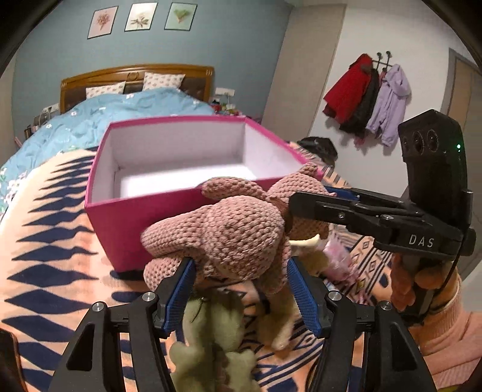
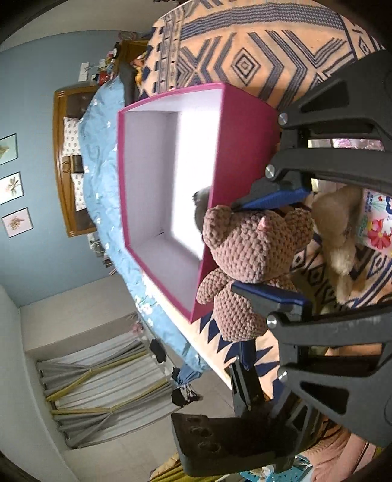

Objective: Organize objects

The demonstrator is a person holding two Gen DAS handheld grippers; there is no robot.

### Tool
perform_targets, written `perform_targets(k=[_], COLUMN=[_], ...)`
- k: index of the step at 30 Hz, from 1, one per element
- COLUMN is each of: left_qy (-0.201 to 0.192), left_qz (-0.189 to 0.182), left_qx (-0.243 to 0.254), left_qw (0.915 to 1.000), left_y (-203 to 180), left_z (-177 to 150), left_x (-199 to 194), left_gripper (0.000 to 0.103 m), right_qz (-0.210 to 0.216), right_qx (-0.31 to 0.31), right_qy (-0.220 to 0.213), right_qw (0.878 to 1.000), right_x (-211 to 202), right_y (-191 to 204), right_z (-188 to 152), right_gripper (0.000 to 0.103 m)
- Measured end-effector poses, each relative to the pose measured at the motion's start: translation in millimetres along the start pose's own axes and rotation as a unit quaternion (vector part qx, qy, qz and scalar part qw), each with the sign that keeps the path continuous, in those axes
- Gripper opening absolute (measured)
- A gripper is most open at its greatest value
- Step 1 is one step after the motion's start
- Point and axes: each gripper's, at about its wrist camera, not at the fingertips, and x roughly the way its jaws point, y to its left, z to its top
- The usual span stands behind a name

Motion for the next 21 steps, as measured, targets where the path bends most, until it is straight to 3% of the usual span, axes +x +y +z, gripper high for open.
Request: perform_targets(k=[6, 14, 21], left_qy=[-0.023, -0.048, -0.035], left_qz=[0.002, 0.041, 0.051], left_qx=[0.005, 0.035, 0.016], left_qw=[0.9997, 0.9974, 0.9980], left_y=[0, 7, 35], left_z=[16, 56, 88], left_x=[-11, -21, 2], left_gripper=[0.062, 0.062, 0.062], right_qz=[0.007, 0.029, 0.027], right_qx=[-0.017, -0.024, -0.016], right_qy=[-0.020, -0.040, -0.027], right_qw=[1.000, 0.998, 0.999], right_x=[-8, 0, 36], right_y=[8, 6, -5], right_z=[20, 61, 88], right_gripper=[0.048, 0.049, 0.049])
